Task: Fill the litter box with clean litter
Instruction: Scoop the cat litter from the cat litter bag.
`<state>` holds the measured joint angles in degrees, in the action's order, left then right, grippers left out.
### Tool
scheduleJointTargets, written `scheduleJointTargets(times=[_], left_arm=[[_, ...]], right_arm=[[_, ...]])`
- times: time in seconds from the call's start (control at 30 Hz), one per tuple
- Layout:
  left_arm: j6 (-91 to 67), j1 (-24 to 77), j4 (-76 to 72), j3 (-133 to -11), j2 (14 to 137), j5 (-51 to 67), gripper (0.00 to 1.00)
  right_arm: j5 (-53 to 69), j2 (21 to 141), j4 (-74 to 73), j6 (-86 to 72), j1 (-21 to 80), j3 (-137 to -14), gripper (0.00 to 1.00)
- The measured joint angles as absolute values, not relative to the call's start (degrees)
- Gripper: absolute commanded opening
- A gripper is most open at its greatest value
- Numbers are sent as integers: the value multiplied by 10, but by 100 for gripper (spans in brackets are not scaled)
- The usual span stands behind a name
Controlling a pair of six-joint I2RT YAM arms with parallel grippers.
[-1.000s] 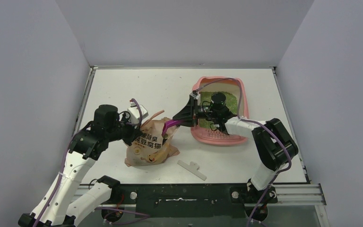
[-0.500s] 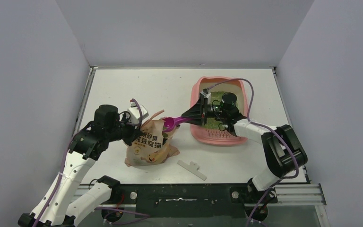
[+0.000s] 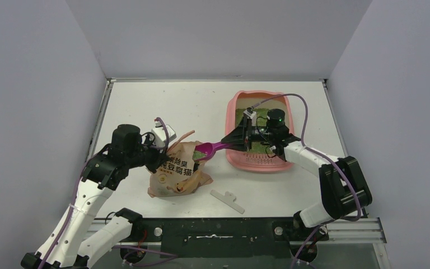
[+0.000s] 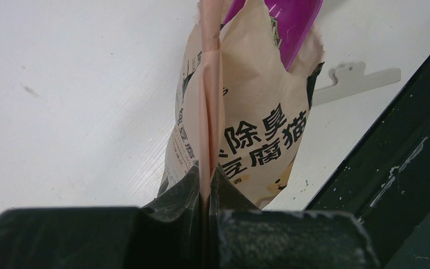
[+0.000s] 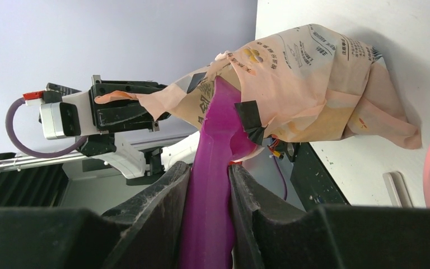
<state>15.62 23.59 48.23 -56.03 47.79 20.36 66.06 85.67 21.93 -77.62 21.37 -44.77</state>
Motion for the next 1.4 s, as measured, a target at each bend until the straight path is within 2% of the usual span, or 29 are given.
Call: scheduleJointTargets(times=[0.5, 0.67, 0.8, 1.03, 1.27, 1.4], left_arm=[[156, 237, 482, -560, 477, 203, 0], [156, 242, 482, -560, 479, 203, 0], [156, 244, 482, -561, 480, 203, 0], [156, 246, 480, -561, 481, 198, 0], [156, 247, 479, -561, 481, 195, 0], [156, 248, 478, -561, 481, 194, 0]], right_arm=[[658, 833, 216, -779, 197, -437, 0], [638, 864, 318, -842, 248, -422, 0], [640, 879, 432, -919, 221, -369, 0], [628, 890, 481, -952, 237, -373, 0], [635, 892, 483, -950, 227, -373, 0], [639, 873, 375, -879, 224, -390, 0]])
